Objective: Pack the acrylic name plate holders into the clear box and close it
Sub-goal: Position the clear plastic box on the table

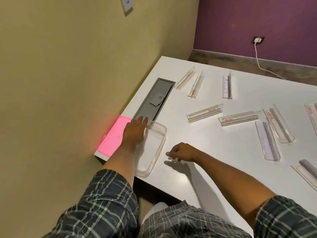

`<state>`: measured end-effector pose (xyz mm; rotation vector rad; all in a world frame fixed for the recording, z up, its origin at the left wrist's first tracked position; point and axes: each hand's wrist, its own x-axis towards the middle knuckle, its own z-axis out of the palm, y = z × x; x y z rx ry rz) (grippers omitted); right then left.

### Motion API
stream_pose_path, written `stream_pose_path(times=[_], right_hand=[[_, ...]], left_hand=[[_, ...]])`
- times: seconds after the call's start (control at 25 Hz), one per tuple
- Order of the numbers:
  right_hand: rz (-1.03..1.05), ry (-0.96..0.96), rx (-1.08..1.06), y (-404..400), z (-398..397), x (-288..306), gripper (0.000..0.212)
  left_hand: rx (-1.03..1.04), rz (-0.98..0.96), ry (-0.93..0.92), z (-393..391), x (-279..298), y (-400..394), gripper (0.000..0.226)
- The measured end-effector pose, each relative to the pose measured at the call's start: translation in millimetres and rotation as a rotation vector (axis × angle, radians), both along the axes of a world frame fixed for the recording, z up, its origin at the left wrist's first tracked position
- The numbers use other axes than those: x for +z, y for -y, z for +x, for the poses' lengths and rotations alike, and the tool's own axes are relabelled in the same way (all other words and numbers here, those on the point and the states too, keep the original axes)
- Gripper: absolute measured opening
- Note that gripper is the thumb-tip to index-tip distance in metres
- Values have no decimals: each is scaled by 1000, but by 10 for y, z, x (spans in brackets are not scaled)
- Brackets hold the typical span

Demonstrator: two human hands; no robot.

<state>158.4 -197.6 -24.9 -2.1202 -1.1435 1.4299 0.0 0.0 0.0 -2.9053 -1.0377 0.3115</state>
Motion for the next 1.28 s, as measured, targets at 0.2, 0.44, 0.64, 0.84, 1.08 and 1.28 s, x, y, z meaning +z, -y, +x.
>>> stream_pose_path(times=[0.2,0.44,0.64,0.84,1.08,1.28], right_hand=[[-82,71,40,-355,-369,3,74],[-145,191,66,-551,-574,-102,54],[-142,5,-102,-512,-532,-100,25],[-87,123,-57,-326,-26,113,27],[-94,315,-105,275,877,297,29],[-155,470,-173,960,1374,343,25]], left_hand=[[-87,24,-96,105,-12,-261,70],[-151,11,-149,315,-95,-340,50],[-140,-8,-149,386,-109,-401,30],[-107,-73,-56,492,-69,-280,21],[-130,-205,70,779,-134,226,24],[-67,-406,154,1153,-256,1009,17]])
